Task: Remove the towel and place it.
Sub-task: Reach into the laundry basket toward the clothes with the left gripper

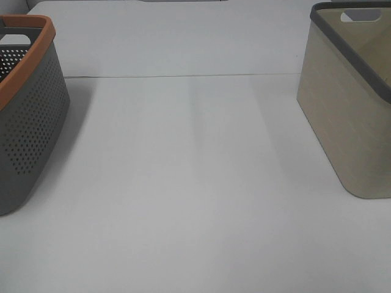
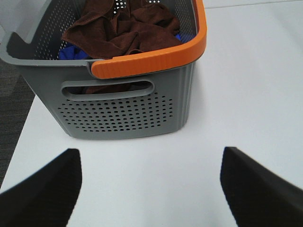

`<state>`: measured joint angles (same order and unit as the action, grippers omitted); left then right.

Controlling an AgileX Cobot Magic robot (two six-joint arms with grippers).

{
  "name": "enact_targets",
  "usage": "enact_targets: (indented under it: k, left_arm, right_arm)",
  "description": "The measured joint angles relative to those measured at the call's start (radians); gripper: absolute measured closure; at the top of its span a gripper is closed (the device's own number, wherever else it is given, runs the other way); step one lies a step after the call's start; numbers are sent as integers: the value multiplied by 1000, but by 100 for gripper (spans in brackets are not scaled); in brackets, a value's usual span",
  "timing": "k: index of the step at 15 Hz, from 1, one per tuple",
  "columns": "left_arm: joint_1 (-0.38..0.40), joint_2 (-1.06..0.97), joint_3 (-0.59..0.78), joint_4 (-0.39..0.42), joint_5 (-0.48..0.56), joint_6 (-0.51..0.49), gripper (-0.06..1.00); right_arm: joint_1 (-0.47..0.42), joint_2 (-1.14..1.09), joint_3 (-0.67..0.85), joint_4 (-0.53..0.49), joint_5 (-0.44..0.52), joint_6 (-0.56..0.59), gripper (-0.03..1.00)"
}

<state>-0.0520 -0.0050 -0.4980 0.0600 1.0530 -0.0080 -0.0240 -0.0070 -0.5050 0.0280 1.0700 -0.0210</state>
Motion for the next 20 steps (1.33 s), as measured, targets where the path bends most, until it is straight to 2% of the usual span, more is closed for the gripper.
enact_targets:
  k: [20]
  left_arm:
    - [0, 0, 0, 0, 0, 0, 18]
  right_arm:
    - [0, 0, 0, 0, 0, 0, 35]
